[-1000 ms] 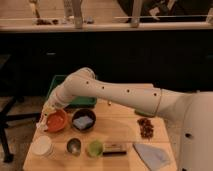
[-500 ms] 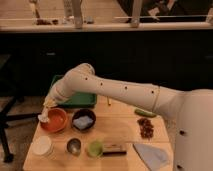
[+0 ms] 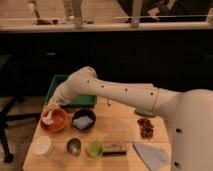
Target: Wipe red bowl with brush
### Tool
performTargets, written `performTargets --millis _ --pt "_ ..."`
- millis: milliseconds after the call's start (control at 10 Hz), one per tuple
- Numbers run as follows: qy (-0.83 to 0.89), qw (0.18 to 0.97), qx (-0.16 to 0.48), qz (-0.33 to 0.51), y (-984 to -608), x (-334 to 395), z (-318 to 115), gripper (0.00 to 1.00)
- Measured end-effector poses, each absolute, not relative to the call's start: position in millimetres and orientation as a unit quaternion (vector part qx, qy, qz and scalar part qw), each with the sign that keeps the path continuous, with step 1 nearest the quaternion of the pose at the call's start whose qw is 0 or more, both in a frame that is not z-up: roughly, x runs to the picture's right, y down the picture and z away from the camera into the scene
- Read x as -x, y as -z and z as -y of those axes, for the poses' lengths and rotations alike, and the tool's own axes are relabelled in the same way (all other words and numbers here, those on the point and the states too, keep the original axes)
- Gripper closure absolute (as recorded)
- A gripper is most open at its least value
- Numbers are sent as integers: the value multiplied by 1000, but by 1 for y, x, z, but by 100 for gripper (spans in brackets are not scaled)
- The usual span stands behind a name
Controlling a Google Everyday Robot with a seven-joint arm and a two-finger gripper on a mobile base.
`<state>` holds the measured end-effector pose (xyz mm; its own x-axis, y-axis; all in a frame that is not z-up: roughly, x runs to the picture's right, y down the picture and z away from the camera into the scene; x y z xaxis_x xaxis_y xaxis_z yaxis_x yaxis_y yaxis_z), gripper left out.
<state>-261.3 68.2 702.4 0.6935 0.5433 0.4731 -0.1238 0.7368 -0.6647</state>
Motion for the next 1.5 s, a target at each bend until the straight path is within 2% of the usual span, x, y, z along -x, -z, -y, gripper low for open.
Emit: performTargets --millis 300,600,900,1200,1500 --pt "-207 868 312 324 -711 245 -75 100" --pt "-224 873 305 306 -725 224 -63 100" --pt "-214 874 310 306 -742 235 -47 100" --pt "-188 867 328 326 -736 273 -51 100" --pt "-174 862 339 334 -711 280 -66 100"
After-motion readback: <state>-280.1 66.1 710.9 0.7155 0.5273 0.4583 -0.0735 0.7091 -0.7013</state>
